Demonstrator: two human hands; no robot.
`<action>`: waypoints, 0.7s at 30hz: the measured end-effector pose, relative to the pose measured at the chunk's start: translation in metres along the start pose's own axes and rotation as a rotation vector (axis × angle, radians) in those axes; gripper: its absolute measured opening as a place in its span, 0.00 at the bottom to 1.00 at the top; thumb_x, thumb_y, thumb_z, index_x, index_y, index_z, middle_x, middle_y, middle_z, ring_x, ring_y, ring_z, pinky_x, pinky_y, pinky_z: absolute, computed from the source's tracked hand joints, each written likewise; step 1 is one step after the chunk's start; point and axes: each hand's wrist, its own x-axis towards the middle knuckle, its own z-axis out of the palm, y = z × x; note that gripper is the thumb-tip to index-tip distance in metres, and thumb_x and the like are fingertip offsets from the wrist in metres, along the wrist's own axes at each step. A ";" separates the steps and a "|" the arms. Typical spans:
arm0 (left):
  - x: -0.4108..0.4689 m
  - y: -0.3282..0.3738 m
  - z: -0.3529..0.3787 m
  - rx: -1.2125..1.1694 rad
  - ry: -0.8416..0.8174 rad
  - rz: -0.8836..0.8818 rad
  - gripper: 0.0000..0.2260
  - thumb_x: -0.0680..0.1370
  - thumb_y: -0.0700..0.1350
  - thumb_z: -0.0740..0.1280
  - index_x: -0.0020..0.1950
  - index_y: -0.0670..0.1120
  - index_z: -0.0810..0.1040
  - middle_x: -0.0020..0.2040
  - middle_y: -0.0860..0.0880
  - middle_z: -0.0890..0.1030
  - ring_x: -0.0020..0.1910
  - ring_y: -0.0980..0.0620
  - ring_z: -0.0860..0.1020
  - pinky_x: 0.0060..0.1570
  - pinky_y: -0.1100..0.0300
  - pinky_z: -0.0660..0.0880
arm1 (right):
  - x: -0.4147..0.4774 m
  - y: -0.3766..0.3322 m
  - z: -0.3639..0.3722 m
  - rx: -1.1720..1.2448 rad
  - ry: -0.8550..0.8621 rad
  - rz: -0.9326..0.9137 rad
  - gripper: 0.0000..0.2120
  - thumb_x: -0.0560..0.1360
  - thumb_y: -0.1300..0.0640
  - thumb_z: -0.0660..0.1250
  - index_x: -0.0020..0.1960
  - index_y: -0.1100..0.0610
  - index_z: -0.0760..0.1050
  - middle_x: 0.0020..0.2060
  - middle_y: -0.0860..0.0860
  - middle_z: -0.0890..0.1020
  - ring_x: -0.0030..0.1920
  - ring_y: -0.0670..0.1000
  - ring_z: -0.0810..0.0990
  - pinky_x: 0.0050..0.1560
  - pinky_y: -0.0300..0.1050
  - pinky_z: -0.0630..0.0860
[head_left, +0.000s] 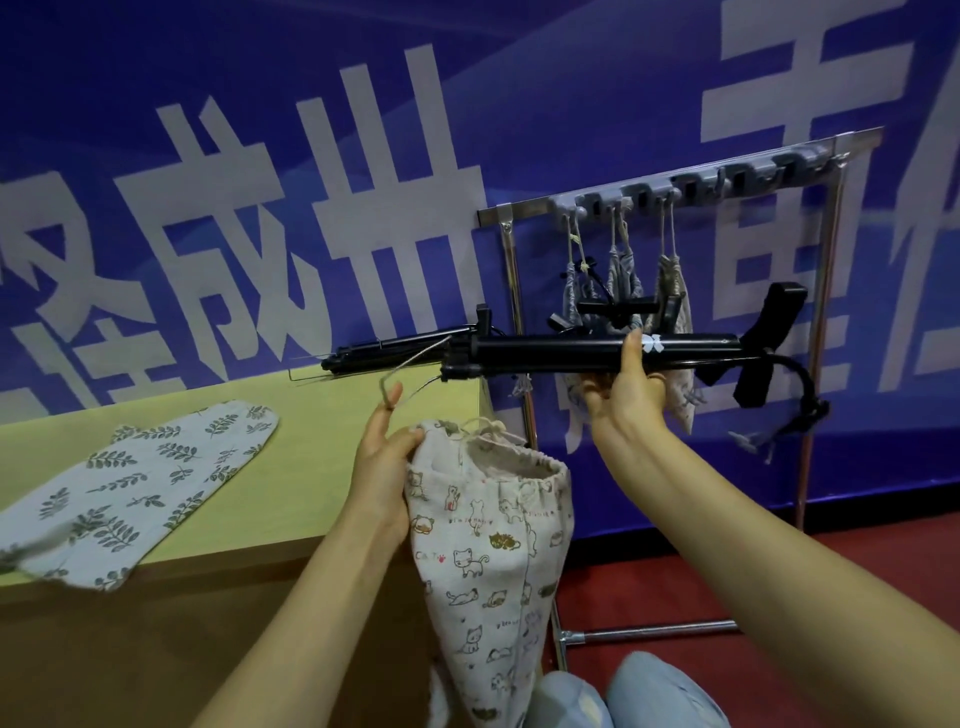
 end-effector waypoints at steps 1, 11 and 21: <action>0.000 -0.003 0.002 0.067 -0.045 0.010 0.22 0.79 0.35 0.58 0.63 0.61 0.73 0.47 0.41 0.79 0.43 0.44 0.79 0.41 0.53 0.78 | -0.002 0.002 0.002 0.000 -0.009 -0.003 0.24 0.76 0.48 0.67 0.66 0.58 0.68 0.53 0.53 0.80 0.45 0.50 0.82 0.38 0.40 0.81; 0.001 -0.010 0.022 0.324 0.020 -0.033 0.12 0.78 0.33 0.58 0.54 0.45 0.77 0.45 0.43 0.81 0.38 0.49 0.79 0.36 0.56 0.75 | -0.015 0.014 0.020 -0.139 -0.052 -0.134 0.15 0.76 0.46 0.66 0.55 0.54 0.71 0.53 0.52 0.80 0.56 0.53 0.80 0.63 0.53 0.74; 0.019 -0.007 0.001 0.379 0.207 -0.045 0.09 0.76 0.33 0.61 0.43 0.47 0.72 0.35 0.42 0.76 0.28 0.48 0.72 0.26 0.60 0.65 | -0.035 -0.015 0.019 -0.248 -0.178 -0.308 0.17 0.78 0.46 0.61 0.65 0.49 0.65 0.62 0.49 0.75 0.63 0.49 0.75 0.68 0.49 0.70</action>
